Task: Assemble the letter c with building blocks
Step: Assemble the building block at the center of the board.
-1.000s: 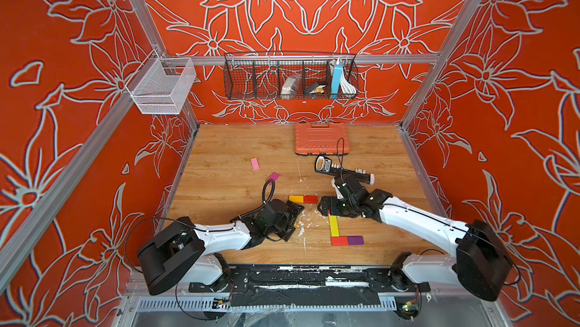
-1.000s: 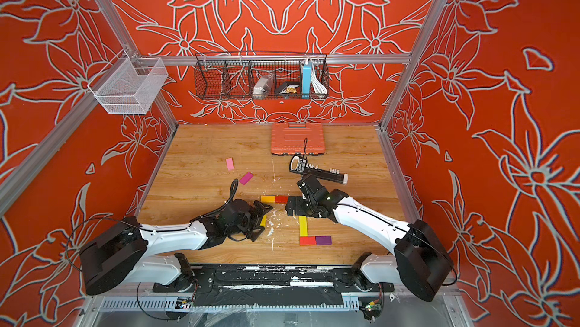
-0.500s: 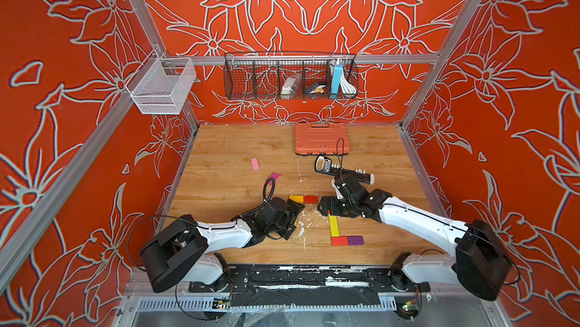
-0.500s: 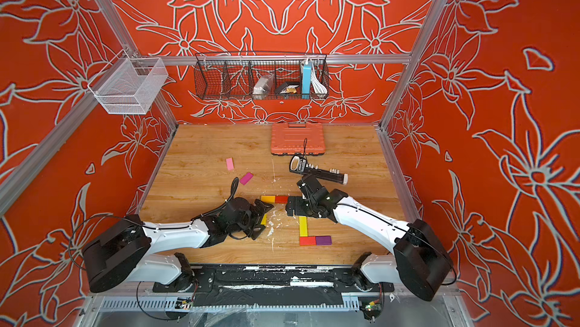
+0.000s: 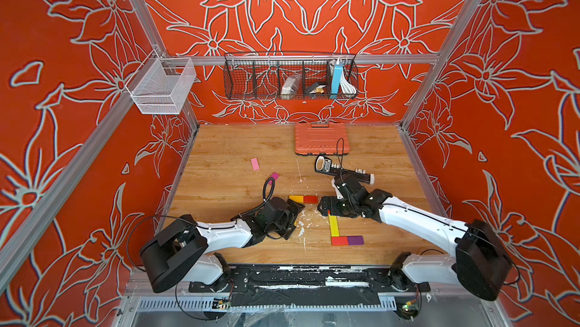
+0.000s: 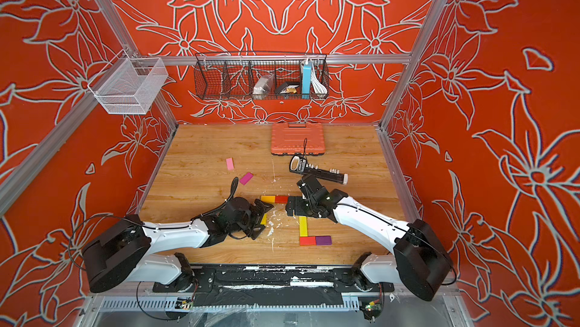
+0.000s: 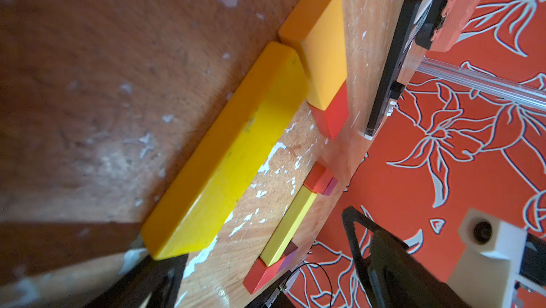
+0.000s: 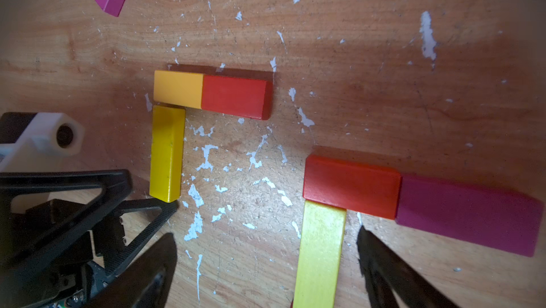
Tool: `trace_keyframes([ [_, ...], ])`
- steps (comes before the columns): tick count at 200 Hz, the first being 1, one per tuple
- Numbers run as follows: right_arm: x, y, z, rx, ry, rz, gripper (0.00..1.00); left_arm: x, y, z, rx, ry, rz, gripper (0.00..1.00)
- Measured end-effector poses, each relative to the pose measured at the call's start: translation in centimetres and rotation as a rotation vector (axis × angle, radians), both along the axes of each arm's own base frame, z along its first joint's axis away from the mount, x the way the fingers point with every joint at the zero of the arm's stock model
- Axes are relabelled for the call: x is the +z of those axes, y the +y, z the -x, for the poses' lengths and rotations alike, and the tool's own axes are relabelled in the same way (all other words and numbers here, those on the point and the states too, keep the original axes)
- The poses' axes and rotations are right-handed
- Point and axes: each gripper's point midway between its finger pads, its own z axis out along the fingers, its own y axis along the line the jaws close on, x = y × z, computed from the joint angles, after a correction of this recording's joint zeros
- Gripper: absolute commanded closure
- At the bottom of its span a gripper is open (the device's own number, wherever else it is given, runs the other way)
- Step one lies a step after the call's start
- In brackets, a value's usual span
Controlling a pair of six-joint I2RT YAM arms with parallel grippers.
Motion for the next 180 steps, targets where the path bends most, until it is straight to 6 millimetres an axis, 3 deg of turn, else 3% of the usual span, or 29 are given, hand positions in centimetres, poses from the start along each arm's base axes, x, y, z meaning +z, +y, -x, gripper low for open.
trace_keyframes([
  [27, 0.0, 0.0, 0.0, 0.001, 0.000, 0.001, 0.03, 0.4, 1.0, 0.7, -0.020, -0.002, -0.040, 0.02],
  [88, 0.1, 0.0, -0.1, 0.005, -0.006, 0.000, 0.03, 3.7, 4.1, 2.1, -0.012, -0.051, -0.064, 0.02],
  [143, 0.6, 0.3, -0.3, 0.007, -0.014, -0.007, 0.03, 2.2, 4.9, 2.5, -0.036, -0.011, -0.121, 0.02],
  [161, 0.8, 0.4, -0.4, 0.009, -0.018, -0.008, 0.03, 2.0, 5.7, 1.7, -0.055, 0.009, -0.185, 0.02],
  [180, 1.0, 0.5, -0.5, 0.015, -0.024, -0.009, 0.03, 3.6, 7.3, -0.7, -0.047, -0.024, -0.224, 0.02],
])
